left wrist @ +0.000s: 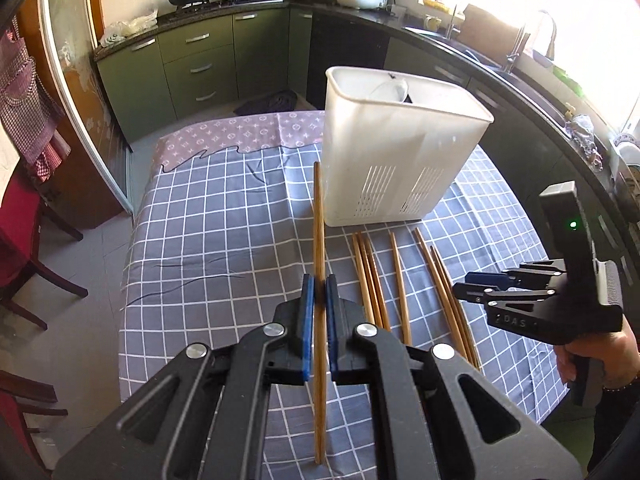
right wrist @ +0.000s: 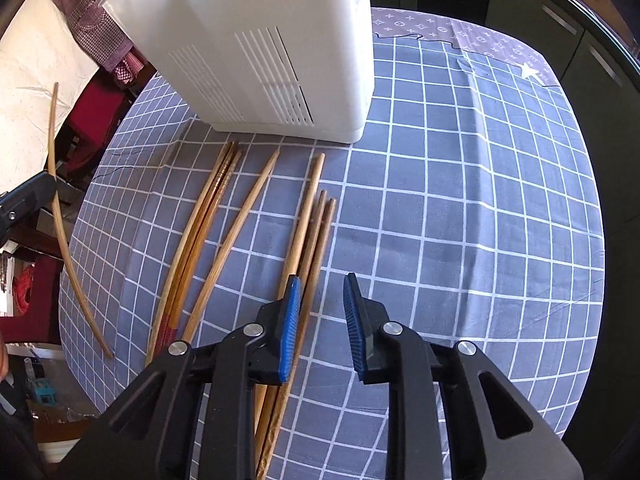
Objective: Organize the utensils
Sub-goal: 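Lift the chopstick with the left gripper while the right gripper grasps another chopstick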
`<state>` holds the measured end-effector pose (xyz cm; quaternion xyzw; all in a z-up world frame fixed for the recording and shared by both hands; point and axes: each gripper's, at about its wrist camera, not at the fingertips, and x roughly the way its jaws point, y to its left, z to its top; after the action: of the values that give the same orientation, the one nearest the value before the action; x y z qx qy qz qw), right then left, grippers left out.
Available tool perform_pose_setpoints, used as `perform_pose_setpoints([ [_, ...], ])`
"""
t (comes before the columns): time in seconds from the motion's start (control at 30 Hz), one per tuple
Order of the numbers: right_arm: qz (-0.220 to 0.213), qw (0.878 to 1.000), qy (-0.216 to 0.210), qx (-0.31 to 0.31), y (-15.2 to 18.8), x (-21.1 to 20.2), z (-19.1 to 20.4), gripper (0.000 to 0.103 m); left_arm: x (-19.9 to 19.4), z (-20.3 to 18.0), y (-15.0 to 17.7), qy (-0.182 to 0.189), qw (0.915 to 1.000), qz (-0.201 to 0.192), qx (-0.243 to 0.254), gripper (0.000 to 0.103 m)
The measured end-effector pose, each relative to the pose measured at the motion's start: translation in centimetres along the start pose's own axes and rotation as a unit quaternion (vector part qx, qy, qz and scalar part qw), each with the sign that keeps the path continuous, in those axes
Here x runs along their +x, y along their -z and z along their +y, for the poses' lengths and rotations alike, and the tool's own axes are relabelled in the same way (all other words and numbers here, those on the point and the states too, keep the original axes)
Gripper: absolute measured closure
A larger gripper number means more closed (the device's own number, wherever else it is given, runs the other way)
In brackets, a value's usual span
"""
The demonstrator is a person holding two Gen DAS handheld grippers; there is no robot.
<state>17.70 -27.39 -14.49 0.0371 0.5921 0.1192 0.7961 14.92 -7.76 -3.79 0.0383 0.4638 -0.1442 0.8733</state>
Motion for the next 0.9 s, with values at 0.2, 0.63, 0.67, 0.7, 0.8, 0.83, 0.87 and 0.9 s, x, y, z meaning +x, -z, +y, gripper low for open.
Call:
perform_pose_setpoints([
  [0.2,0.01,1.0,0.016,-0.003,0.1,0.6,0.3,0.085,-1.8,-0.7,-0.2,0.017,0.9993,-0.033,-0.002,0.097],
  [0.63,0.019,0.999,0.031,-0.018,0.8,1.3,1.5,0.086,-2.7,-2.2,-0.7,0.029,0.9974,-0.064,0.014,0.097],
  [0.67,0.019,0.999,0.033,-0.02,0.7,1.4,1.6,0.086,-2.7,-2.2,-0.7,0.029,0.9974,-0.065,0.015,0.097],
  [0.7,0.019,0.999,0.035,-0.021,0.6,1.5,1.8,0.087,-2.7,-2.3,-0.6,0.029,0.9973,-0.066,0.015,0.097],
  [0.8,0.017,0.999,0.045,-0.026,0.4,1.7,2.1,0.093,-2.8,-2.3,-0.5,0.031,0.997,-0.069,0.016,0.097],
  [0.83,0.015,0.998,0.049,-0.027,0.4,1.8,2.3,0.094,-2.8,-2.3,-0.5,0.031,0.9969,-0.071,0.016,0.097],
  [0.87,0.013,0.998,0.048,-0.028,0.4,1.9,2.3,0.094,-2.9,-2.3,-0.4,0.032,0.9969,-0.071,0.016,0.097],
  [0.9,0.012,0.999,0.045,-0.026,0.4,1.9,2.2,0.094,-2.9,-2.3,-0.4,0.033,0.9968,-0.071,0.017,0.097],
])
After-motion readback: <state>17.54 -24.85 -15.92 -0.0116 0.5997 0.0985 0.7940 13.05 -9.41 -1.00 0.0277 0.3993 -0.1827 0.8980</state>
